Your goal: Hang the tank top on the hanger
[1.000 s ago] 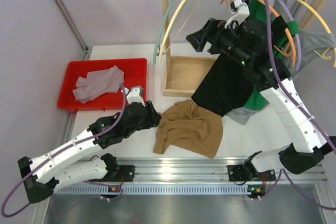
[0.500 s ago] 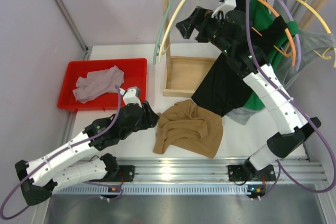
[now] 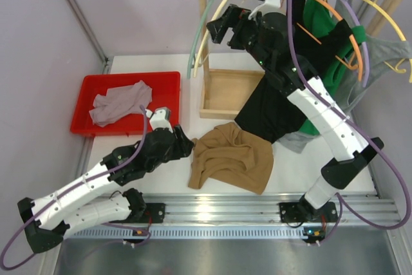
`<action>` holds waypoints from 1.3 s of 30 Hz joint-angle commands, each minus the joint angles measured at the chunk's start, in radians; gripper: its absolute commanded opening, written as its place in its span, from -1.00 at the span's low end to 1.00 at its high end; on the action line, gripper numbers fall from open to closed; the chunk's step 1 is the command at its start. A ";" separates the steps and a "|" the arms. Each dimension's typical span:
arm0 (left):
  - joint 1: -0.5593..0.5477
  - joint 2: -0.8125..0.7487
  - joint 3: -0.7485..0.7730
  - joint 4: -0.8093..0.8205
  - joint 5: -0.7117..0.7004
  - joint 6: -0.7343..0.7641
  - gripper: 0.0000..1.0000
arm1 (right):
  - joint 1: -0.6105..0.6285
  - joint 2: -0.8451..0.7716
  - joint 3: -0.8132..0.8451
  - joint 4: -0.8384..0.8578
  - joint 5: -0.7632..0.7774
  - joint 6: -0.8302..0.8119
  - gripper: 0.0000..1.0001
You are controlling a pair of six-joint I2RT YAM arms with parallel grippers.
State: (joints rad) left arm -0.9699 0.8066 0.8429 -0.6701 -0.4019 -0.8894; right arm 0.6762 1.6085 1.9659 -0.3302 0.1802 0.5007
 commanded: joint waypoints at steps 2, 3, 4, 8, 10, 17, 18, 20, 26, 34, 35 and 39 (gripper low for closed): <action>-0.003 -0.020 -0.015 -0.014 -0.017 -0.009 0.09 | 0.046 0.037 0.086 0.022 0.088 -0.031 1.00; -0.003 -0.026 -0.018 -0.017 -0.017 -0.011 0.09 | 0.055 0.044 0.103 0.010 0.111 -0.036 1.00; -0.003 -0.029 -0.019 -0.020 -0.018 -0.013 0.09 | 0.057 0.053 0.108 0.002 0.120 -0.037 1.00; -0.003 -0.044 -0.025 -0.028 -0.023 -0.017 0.09 | 0.066 0.068 0.122 -0.021 0.157 -0.040 0.99; -0.003 -0.047 -0.025 -0.031 -0.023 -0.017 0.09 | 0.071 0.080 0.134 -0.030 0.169 -0.044 0.99; -0.003 -0.063 -0.030 -0.042 -0.028 -0.025 0.09 | 0.085 0.085 0.131 -0.055 0.211 -0.062 0.99; -0.003 -0.063 -0.031 -0.042 -0.029 -0.025 0.09 | 0.085 0.084 0.126 -0.056 0.214 -0.063 0.99; -0.003 -0.060 -0.031 -0.042 -0.029 -0.025 0.09 | 0.086 0.076 0.122 -0.058 0.222 -0.064 0.98; -0.003 -0.057 -0.036 -0.036 -0.025 -0.029 0.09 | 0.086 0.022 0.055 -0.058 0.277 -0.065 0.96; -0.003 -0.044 -0.041 -0.020 -0.018 -0.028 0.09 | 0.088 -0.030 0.016 -0.072 0.311 -0.094 0.74; -0.003 -0.043 -0.042 -0.019 -0.017 -0.028 0.09 | 0.088 -0.032 0.014 -0.075 0.317 -0.099 0.68; -0.003 -0.035 -0.044 -0.008 -0.014 -0.026 0.09 | 0.089 -0.035 0.017 -0.096 0.331 -0.120 0.39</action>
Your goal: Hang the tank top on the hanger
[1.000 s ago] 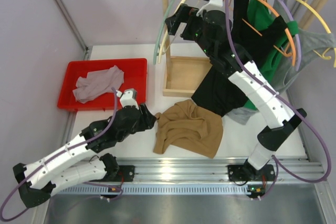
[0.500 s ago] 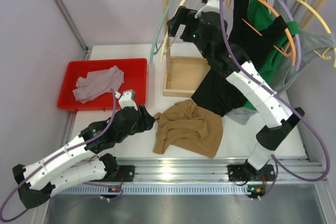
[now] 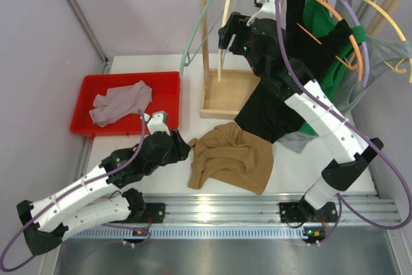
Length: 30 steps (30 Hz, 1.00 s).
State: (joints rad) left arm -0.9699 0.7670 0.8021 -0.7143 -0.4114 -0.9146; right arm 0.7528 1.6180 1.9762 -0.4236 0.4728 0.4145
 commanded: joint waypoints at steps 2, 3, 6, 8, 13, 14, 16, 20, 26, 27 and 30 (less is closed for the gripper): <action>-0.003 0.008 -0.004 0.039 -0.003 0.000 0.09 | 0.014 -0.046 0.006 -0.013 0.041 -0.043 0.33; -0.003 0.009 -0.006 0.042 -0.003 0.000 0.09 | 0.016 -0.047 0.006 -0.017 0.044 -0.046 0.28; -0.003 0.017 -0.004 0.045 0.000 0.003 0.09 | 0.017 -0.040 0.013 -0.033 0.053 -0.062 0.25; -0.003 0.020 -0.003 0.047 0.002 0.003 0.09 | 0.019 -0.035 0.026 -0.047 0.059 -0.072 0.25; -0.003 0.018 -0.006 0.050 0.002 0.005 0.09 | 0.022 -0.027 0.038 -0.075 0.069 -0.109 0.25; -0.003 0.020 -0.006 0.050 0.002 0.005 0.09 | 0.022 -0.029 0.035 -0.076 0.075 -0.115 0.25; -0.003 0.022 -0.007 0.052 0.003 0.005 0.09 | 0.023 -0.032 0.032 -0.076 0.078 -0.137 0.25; -0.003 0.025 -0.009 0.053 0.005 0.005 0.09 | 0.025 -0.029 0.035 -0.078 0.069 -0.180 0.15; -0.003 0.025 -0.009 0.056 0.003 0.003 0.09 | 0.026 -0.014 0.064 -0.092 -0.008 -0.253 -0.10; -0.003 0.026 -0.007 0.058 0.003 0.003 0.09 | 0.025 -0.009 0.069 -0.099 -0.019 -0.263 -0.13; -0.003 0.026 -0.011 0.055 0.003 0.003 0.08 | 0.025 0.000 0.087 -0.125 -0.046 -0.292 -0.20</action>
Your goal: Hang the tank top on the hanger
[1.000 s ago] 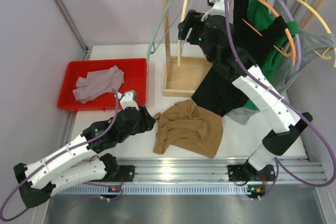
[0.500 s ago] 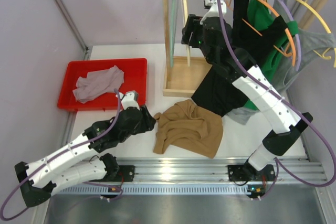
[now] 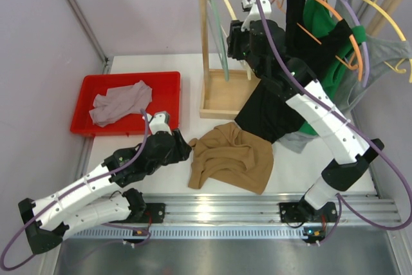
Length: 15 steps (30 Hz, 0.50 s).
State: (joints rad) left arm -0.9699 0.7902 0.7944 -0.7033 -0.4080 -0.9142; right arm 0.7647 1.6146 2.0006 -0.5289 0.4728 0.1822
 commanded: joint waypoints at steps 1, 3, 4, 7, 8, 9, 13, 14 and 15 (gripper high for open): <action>-0.003 0.003 -0.003 0.045 0.000 0.003 0.09 | 0.013 0.005 0.066 -0.023 -0.051 -0.067 -0.22; -0.003 0.003 -0.004 0.044 0.000 0.003 0.09 | 0.013 0.005 0.070 -0.031 -0.054 -0.075 -0.28; -0.003 0.001 -0.003 0.044 0.000 0.003 0.09 | 0.013 0.005 0.070 -0.033 -0.059 -0.082 -0.31; -0.003 -0.002 -0.007 0.044 0.000 0.003 0.09 | 0.013 0.014 0.087 -0.054 -0.068 -0.090 -0.35; -0.003 -0.002 -0.009 0.042 -0.002 0.002 0.09 | 0.012 0.019 0.096 -0.062 -0.072 -0.092 -0.38; -0.003 -0.003 -0.009 0.042 -0.002 0.001 0.09 | 0.012 0.031 0.105 -0.069 -0.076 -0.092 -0.42; -0.003 -0.008 -0.009 0.041 -0.003 0.001 0.09 | 0.012 0.056 0.142 -0.102 -0.083 -0.093 -0.49; -0.003 -0.008 -0.009 0.039 -0.005 0.001 0.09 | 0.012 0.059 0.151 -0.109 -0.089 -0.095 -0.49; -0.003 -0.008 -0.011 0.039 -0.005 0.001 0.09 | 0.012 0.068 0.156 -0.112 -0.091 -0.095 -0.49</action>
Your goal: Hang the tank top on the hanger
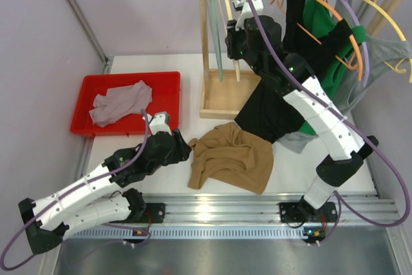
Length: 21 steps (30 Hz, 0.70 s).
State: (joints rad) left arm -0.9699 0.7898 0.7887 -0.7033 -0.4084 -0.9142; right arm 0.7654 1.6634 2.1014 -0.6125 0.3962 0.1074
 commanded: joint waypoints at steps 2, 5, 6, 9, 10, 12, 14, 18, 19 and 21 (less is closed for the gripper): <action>-0.003 -0.011 -0.005 0.039 -0.004 0.001 0.09 | 0.011 0.025 0.071 -0.038 -0.011 -0.020 -0.49; -0.003 -0.012 -0.006 0.038 -0.006 0.000 0.09 | 0.009 0.041 0.094 -0.067 0.006 -0.015 -0.50; -0.001 -0.012 -0.006 0.038 -0.006 0.000 0.09 | 0.009 0.042 0.098 -0.070 0.007 -0.014 -0.50; -0.001 -0.011 -0.006 0.042 -0.004 0.000 0.09 | 0.009 0.041 0.098 -0.076 0.032 -0.014 -0.54; -0.001 -0.009 -0.005 0.042 -0.004 0.000 0.09 | 0.009 0.042 0.101 -0.081 0.038 -0.011 -0.56; -0.001 -0.008 -0.005 0.042 -0.004 0.000 0.09 | 0.009 0.041 0.104 -0.084 0.052 -0.012 -0.57; -0.003 -0.006 -0.005 0.042 -0.004 0.000 0.09 | 0.009 0.042 0.111 -0.095 0.062 -0.014 -0.57; -0.003 -0.006 -0.005 0.045 -0.004 -0.002 0.09 | 0.009 0.042 0.115 -0.099 0.066 -0.020 -0.57; -0.003 -0.003 -0.003 0.045 -0.004 -0.002 0.09 | 0.009 0.045 0.124 -0.101 0.066 -0.021 -0.59; -0.003 -0.003 -0.003 0.047 -0.003 -0.002 0.09 | 0.009 0.053 0.135 -0.115 0.064 -0.023 -0.68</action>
State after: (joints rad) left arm -0.9699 0.7898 0.7883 -0.7029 -0.4084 -0.9146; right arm 0.7654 1.7092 2.1792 -0.7116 0.4423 0.1032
